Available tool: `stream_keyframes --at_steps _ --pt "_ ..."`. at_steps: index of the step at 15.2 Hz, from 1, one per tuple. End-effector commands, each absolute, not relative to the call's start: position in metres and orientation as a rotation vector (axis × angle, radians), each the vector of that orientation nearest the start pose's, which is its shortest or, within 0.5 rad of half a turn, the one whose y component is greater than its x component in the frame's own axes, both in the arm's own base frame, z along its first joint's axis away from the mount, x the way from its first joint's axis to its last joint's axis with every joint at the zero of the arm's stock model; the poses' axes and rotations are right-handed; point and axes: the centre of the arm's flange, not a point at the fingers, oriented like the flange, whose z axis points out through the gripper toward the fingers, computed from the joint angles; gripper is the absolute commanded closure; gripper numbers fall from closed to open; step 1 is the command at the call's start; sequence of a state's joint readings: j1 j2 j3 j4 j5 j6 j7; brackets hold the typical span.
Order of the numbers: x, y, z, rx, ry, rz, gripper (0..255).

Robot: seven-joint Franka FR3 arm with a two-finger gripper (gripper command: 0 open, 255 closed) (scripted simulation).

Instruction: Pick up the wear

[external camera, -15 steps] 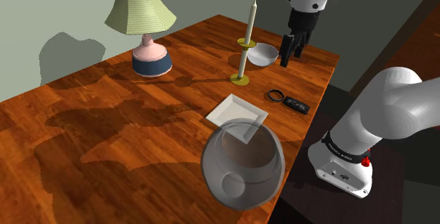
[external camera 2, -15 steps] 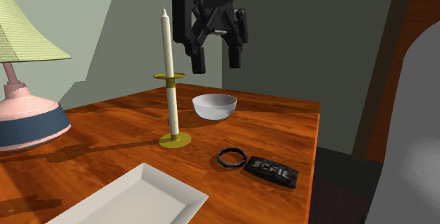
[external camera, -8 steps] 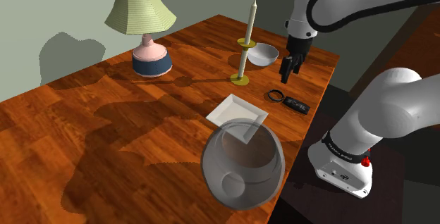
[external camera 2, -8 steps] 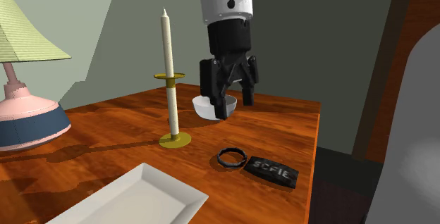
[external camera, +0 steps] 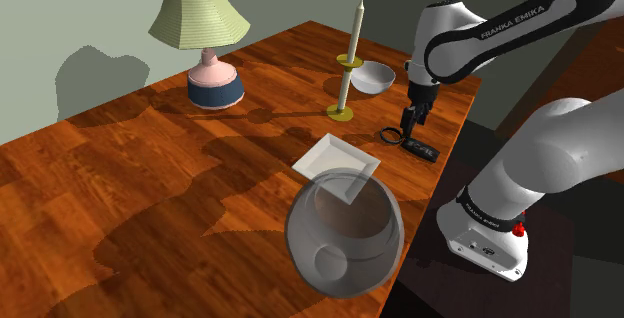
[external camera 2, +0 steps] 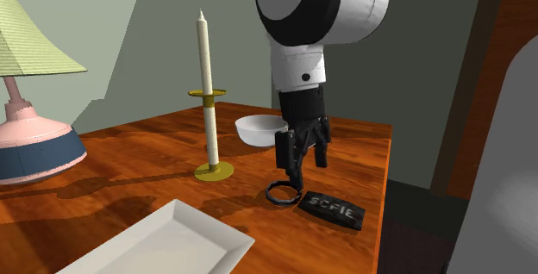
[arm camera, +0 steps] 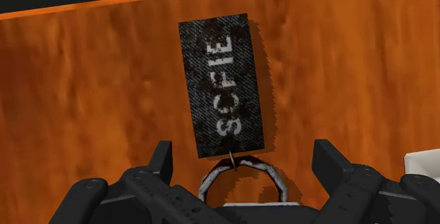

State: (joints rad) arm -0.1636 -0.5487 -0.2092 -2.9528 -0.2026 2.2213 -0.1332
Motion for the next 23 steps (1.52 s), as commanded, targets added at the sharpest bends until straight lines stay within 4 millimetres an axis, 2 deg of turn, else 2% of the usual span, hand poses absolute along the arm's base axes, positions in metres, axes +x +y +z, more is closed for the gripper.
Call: stream_keyframes --at_steps 1,8,10,11,20,23 --pt "0.271 -0.105 0.276 -3.122 0.092 0.303 0" --pt "0.271 -0.105 0.236 -3.122 0.092 0.303 0" --pt "0.271 -0.105 0.236 -3.122 0.092 0.303 0" --pt "0.271 -0.105 0.237 -3.122 0.092 0.303 255" --pt "0.271 -0.105 0.236 -3.122 0.092 0.303 255" --pt "0.271 -0.105 0.252 -3.122 0.092 0.303 255"
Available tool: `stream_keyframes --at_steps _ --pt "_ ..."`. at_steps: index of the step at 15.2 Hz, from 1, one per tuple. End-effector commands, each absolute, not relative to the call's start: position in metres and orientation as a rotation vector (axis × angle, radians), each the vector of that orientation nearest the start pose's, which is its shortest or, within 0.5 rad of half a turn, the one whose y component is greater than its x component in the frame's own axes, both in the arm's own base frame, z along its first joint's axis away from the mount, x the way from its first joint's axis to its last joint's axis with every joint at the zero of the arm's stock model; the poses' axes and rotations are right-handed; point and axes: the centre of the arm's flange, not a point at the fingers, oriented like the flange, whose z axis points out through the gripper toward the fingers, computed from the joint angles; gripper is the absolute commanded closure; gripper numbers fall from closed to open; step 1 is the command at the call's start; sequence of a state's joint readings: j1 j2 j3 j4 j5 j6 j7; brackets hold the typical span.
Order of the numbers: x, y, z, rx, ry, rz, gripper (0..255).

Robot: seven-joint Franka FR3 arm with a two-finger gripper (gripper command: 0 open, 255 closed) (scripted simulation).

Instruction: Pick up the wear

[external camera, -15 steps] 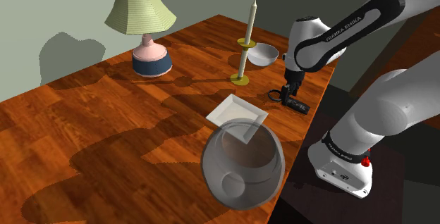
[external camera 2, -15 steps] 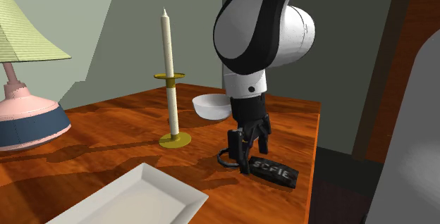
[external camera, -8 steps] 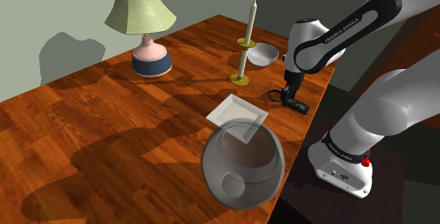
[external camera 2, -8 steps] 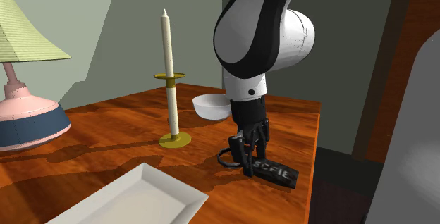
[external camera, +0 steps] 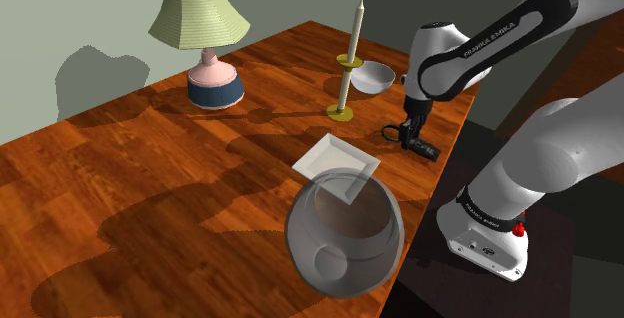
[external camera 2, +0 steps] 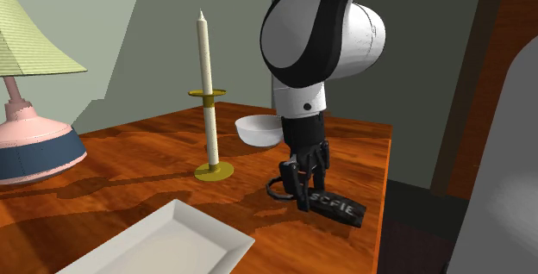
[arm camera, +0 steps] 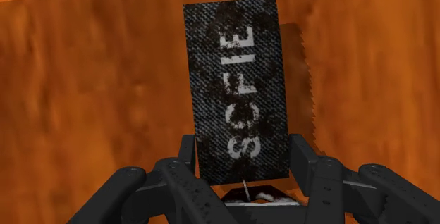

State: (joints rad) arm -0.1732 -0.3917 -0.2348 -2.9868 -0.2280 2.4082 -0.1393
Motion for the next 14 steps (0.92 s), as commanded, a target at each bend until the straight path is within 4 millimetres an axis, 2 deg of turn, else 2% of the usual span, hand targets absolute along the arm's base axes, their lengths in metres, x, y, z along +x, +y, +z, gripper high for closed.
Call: stream_keyframes --at_steps 1,12,14 --pt "0.271 -0.105 0.258 -3.122 0.092 0.303 255" --pt "0.271 -0.105 0.316 -3.122 0.092 0.303 255" --pt "0.271 -0.105 0.316 -3.122 0.092 0.303 255"
